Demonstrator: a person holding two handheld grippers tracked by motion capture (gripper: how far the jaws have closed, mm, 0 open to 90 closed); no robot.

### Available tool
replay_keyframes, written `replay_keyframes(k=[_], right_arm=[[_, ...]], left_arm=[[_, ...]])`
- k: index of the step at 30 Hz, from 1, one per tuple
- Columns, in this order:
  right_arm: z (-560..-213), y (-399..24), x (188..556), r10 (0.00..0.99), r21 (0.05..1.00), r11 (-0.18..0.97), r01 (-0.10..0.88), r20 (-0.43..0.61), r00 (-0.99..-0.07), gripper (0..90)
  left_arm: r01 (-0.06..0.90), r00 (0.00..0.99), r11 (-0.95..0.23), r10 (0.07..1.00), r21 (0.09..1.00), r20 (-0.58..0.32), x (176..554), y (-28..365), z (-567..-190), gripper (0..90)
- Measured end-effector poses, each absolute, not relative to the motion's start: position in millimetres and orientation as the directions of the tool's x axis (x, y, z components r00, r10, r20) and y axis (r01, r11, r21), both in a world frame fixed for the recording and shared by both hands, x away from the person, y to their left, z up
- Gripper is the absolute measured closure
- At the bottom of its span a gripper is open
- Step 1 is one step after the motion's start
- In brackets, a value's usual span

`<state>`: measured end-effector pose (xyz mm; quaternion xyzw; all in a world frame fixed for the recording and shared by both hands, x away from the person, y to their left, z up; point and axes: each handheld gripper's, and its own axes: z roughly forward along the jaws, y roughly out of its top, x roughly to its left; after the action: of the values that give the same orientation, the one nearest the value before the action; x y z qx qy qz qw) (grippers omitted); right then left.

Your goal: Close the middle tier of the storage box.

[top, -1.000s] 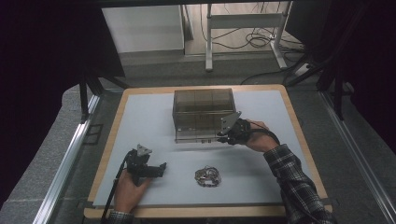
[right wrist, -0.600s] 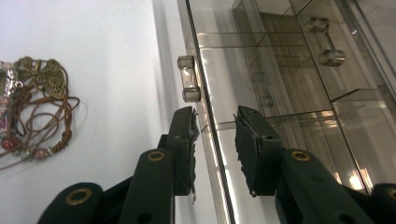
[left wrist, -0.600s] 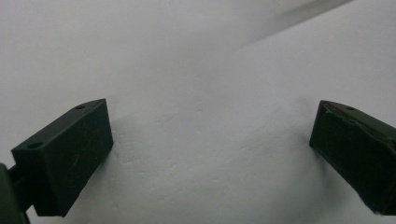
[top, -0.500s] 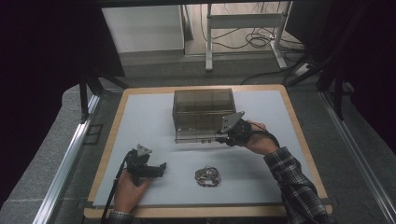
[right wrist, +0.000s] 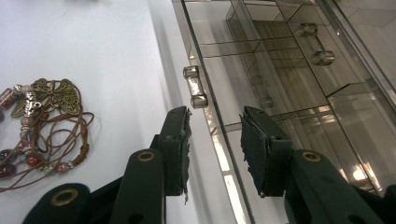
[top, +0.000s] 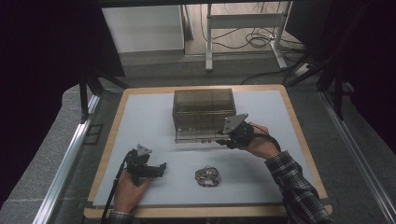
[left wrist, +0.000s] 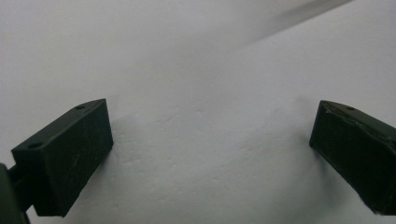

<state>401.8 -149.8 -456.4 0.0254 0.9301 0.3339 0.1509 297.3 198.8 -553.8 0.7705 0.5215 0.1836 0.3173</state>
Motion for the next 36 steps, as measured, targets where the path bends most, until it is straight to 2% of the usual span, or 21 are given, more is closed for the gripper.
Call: replay_keyframes(k=[15,36], right_arm=[[-459,-151,388,0.224,0.626,0.779,0.021,-0.247,-0.943,60.8],[-469,-159,372,0.243,0.661,0.745,0.092,-0.14,-0.96,56.2]], left_arm=[[0.687,0.389,-0.255,0.92,0.681,-0.048,297,199,-554,0.0],[0.686,0.385,-0.25,0.922,0.683,-0.05,297,198,-554,0.0]])
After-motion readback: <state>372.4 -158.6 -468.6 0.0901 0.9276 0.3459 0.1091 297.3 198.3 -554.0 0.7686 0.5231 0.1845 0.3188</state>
